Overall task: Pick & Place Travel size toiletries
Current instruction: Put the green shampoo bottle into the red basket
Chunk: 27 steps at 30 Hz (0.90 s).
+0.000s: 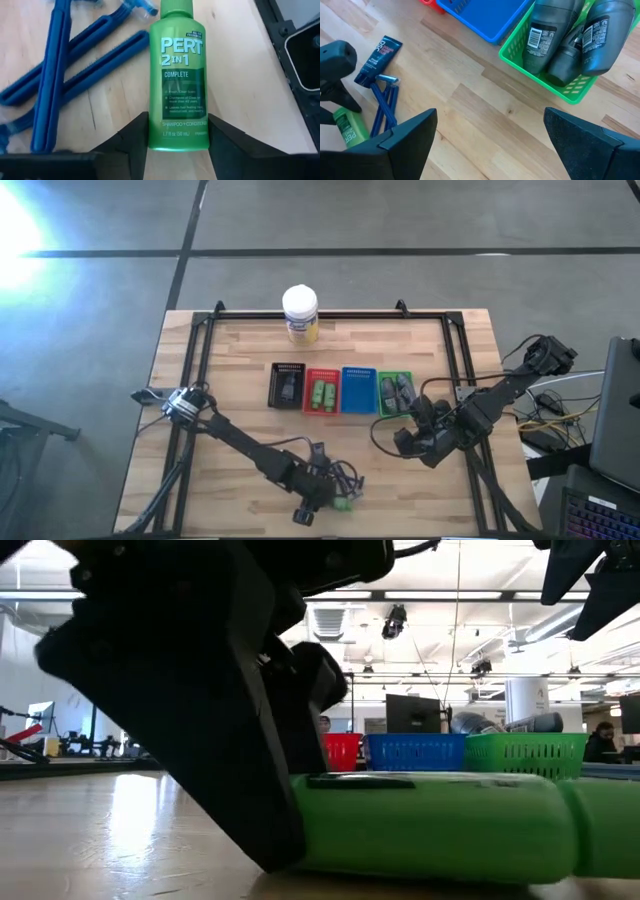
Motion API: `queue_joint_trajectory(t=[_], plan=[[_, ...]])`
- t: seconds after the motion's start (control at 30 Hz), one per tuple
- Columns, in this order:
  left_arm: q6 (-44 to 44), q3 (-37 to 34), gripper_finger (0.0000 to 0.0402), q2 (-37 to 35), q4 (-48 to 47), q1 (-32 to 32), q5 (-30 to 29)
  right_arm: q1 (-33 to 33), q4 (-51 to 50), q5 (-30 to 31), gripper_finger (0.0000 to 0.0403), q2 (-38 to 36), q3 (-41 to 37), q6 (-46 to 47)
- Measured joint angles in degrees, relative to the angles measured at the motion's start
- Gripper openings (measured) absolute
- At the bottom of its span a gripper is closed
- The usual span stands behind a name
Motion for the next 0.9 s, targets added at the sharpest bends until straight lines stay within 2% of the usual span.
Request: queue_joint_trajectory(t=[0.13, 0.23, 0.33, 0.4, 0.47, 0.53, 0.57, 0.63, 0.7, 0.9], plan=[[-3.91, 0.8, 0.0169, -3.23, -4.53, -0.28, -3.11, 0.0, 0.0, -0.02, 0.0364, 0.0, 0.0, 0.0], [-8.48, 0.93, 0.0169, -8.0, -9.91, -0.6, -9.22, 0.0, -0.06, -0.02, 0.0364, 0.0, 0.02, 0.0], [-17.49, -0.35, 0.0169, -12.72, -14.86, -0.1, -16.69, 0.0, -0.17, -0.02, 0.0364, 0.0, 0.03, 0.08], [-28.25, -1.88, 0.0169, -15.91, -16.97, 1.07, -23.29, 0.0, -0.28, 0.04, 0.0364, 0.0, -0.01, 0.7], [-43.46, -4.07, 0.0169, -19.42, -18.87, 2.94, -29.48, 0.0, -0.44, 1.16, 0.0364, 0.01, -0.02, 1.42], [-57.13, -7.09, 0.0169, -22.56, -18.31, 5.11, -33.28, 0.0, -0.52, 2.21, 0.0364, 0.0, -0.02, 2.39], [-62.48, -8.84, 0.0169, -23.76, -17.88, 6.18, -35.13, 0.0, -0.53, 2.8, 0.0364, 0.0, -0.02, 2.69], [-67.77, -12.36, 0.0169, -25.82, -16.06, 8.01, -38.54, 0.0, -0.55, 3.09, 0.0364, 0.0, -0.02, 2.96], [-68.73, -15.39, 0.0169, -27.35, -12.94, 10.18, -38.62, 0.0, -0.58, 3.1, 0.0364, 0.0, -0.02, 2.99], [-67.31, -21.0, 0.0168, -26.87, -5.14, 15.93, -33.46, 0.0, -0.51, 3.58, 0.0364, 0.0, -0.02, 3.02]])
